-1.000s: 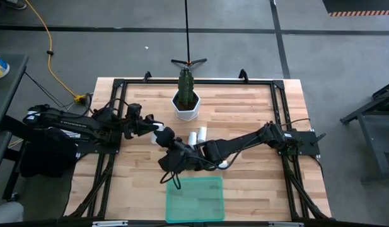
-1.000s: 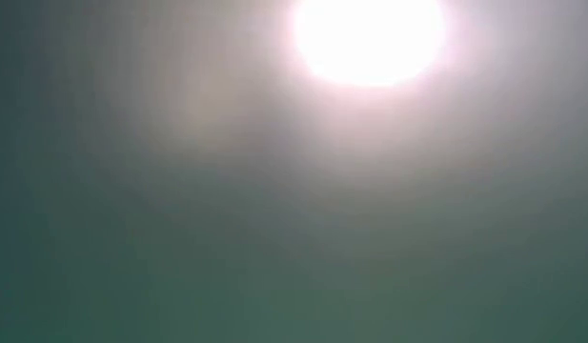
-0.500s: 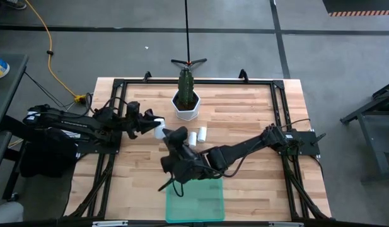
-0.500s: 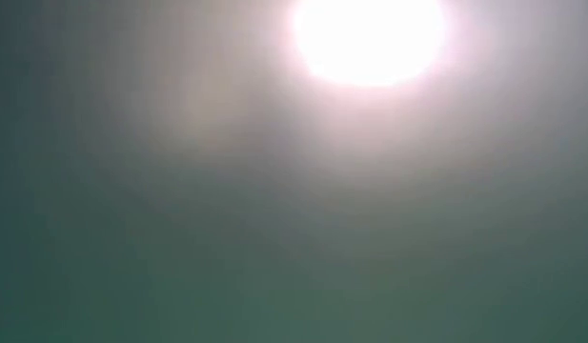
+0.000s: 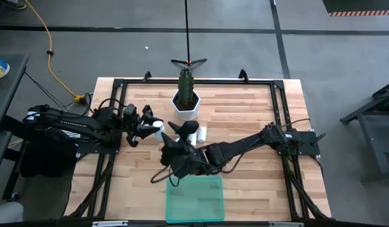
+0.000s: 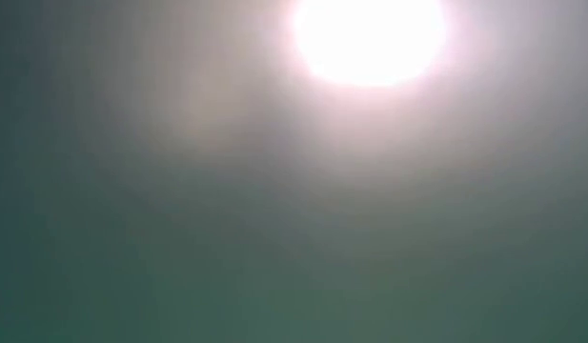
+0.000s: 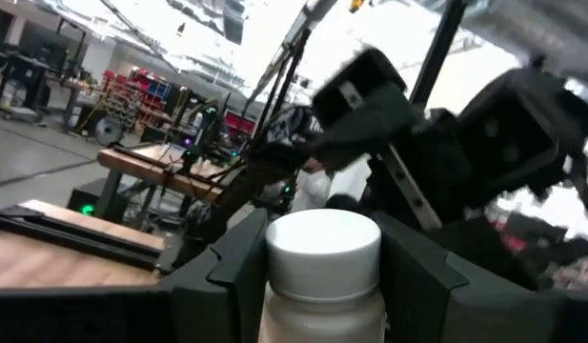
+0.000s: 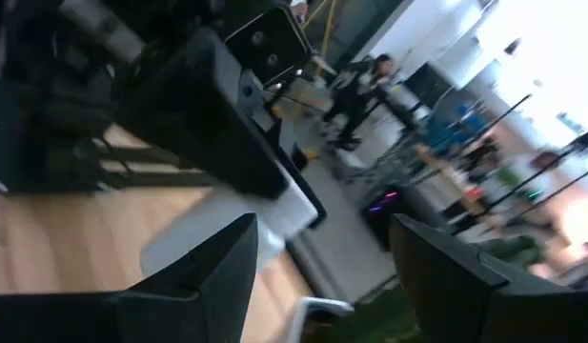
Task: Pick and place pill bottles into a basket
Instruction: Put the white pill bottle into the bin
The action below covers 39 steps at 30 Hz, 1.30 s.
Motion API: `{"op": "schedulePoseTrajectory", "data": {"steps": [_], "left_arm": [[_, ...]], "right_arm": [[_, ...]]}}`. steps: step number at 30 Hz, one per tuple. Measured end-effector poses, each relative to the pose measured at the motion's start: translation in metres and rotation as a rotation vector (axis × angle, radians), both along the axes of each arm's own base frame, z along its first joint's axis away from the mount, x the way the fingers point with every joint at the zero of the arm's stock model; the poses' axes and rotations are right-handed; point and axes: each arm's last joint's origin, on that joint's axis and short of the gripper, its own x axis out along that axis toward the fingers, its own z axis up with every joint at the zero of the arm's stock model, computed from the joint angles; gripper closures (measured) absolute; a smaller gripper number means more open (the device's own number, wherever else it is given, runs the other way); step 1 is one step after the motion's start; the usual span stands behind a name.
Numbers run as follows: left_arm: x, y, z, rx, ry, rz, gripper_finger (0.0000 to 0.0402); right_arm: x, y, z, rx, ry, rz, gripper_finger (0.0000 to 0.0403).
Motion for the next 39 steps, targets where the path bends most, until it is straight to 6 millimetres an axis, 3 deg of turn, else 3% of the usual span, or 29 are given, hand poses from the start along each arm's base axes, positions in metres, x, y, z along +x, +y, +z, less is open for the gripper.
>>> {"op": "schedulePoseTrajectory", "data": {"steps": [7, 14, 19, 27, 39], "left_arm": [[0.000, 0.000, -0.004, 0.079, 0.046, 0.001, 0.0208], [0.001, -0.002, -0.016, 0.138, 0.167, -0.036, 0.0208], [0.002, -0.002, -0.024, 0.152, 0.257, -0.025, 0.0208], [0.002, -0.002, -0.029, 0.223, 0.298, -0.009, 0.0208], [0.001, -0.002, -0.031, 0.274, 0.310, -0.039, 0.0208]], "right_arm": [[0.006, -0.026, 0.003, 0.164, -0.080, 0.043, 0.0179], [-0.009, -0.061, 0.039, 0.221, -0.167, 0.014, 0.0187], [-0.018, -0.089, 0.055, 0.405, -0.252, 0.063, 0.0187], [-0.025, -0.134, 0.049, 0.661, -0.153, 0.121, 0.0187], [-0.032, -0.154, 0.036, 0.689, -0.014, 0.046, 0.0187]]}}
